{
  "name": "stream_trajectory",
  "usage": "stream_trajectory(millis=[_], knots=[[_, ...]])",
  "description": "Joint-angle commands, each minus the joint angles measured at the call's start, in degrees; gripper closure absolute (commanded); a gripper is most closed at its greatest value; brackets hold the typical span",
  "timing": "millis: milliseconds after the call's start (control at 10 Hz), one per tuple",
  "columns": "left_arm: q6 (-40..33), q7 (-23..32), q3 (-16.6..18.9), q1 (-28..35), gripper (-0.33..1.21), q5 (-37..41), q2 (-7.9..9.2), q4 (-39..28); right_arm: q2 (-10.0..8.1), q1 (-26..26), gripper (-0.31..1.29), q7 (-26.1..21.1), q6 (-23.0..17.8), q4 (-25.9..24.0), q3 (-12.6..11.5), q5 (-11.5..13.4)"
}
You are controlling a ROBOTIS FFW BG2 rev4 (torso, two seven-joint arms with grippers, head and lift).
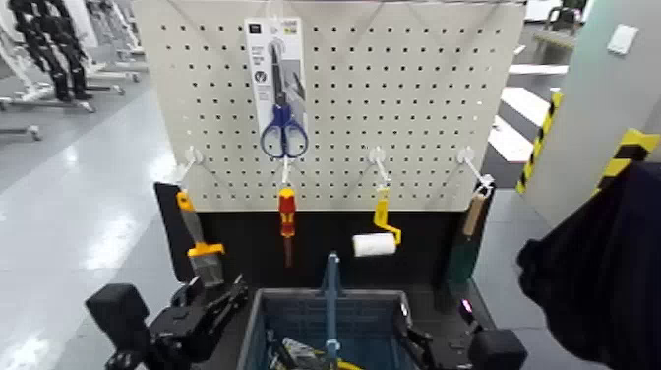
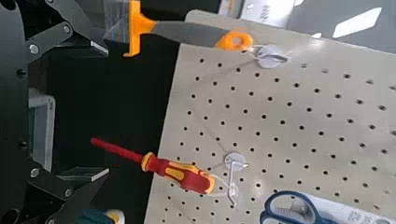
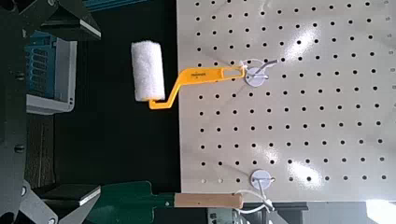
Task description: Grasp the handle of the crate.
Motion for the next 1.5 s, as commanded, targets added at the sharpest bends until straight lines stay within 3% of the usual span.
stream_trajectory(millis=[100, 300, 700, 900, 1500], knots=[[13.2, -2.3, 1.2, -4.1, 0.38, 13.9, 2.53, -0.2, 0.09, -0.1, 0.15, 0.0, 0.0, 0.0, 0.0, 0.0], [22.7, -4.4, 2.8, -7.5, 0.38, 22.3, 3.41, 1.4, 0.09, -0.1, 0.15, 0.0, 0.0, 0.0, 0.0, 0.0], [34.6, -5.3, 0.8, -13.9, 0.38, 39.3, 5.7, 8.9, 0.18, -0.1, 0.15, 0.0, -0.4, 0.2, 0.0, -0.1], [36.5, -7.7, -1.5, -17.1, 0.38, 44.3, 6.66, 13.7, 0.18, 0.0, 0.15, 0.0, -0.5, 0.4, 0.1, -0.2], [35.6, -13.2, -8.6, -23.7, 0.22, 49.4, 6.84, 24.6, 0.35, -0.1, 0.15, 0.0, -1.3, 0.8, 0.3, -0.5]])
